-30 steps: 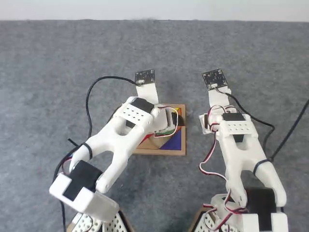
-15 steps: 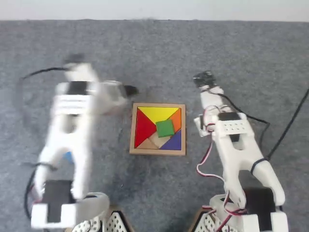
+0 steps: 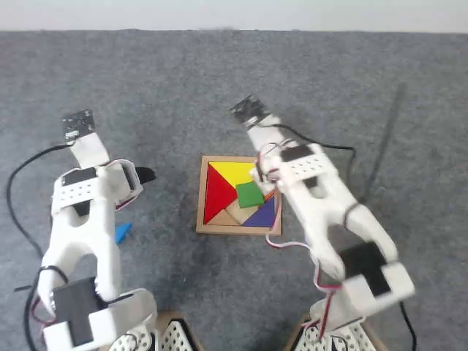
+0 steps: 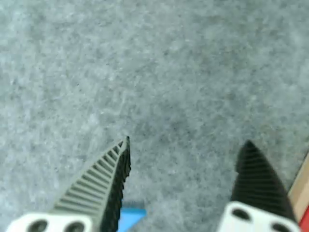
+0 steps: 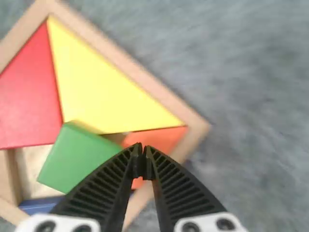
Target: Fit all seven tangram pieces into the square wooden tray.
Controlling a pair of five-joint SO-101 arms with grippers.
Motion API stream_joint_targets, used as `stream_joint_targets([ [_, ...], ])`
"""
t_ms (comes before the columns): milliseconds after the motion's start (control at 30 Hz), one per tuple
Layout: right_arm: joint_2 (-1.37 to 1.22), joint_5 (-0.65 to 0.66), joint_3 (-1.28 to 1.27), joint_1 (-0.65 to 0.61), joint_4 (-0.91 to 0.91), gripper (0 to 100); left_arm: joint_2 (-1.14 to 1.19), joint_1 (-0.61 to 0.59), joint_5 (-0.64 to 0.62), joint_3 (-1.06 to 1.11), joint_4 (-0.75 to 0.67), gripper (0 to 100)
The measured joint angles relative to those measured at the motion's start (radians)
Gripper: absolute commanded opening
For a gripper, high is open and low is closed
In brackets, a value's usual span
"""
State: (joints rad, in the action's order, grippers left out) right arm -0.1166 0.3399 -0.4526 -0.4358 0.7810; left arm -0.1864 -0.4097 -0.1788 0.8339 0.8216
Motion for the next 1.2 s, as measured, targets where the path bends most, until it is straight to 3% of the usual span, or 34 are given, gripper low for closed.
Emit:
stream_joint_targets([
  [267,-0.066,0.08,0.071,-0.104,0.083,1.3,0.0,-0.003,0.003,0.025,-0.046,27],
  [567,-0.055,0.157,0.08,-0.121,0.133,1.3,0.0,-0.003,0.005,0.025,-0.046,27],
  [1200,-0.12,0.304,0.135,0.06,0.081,1.3,0.0,-0.003,0.055,0.025,-0.046,27],
])
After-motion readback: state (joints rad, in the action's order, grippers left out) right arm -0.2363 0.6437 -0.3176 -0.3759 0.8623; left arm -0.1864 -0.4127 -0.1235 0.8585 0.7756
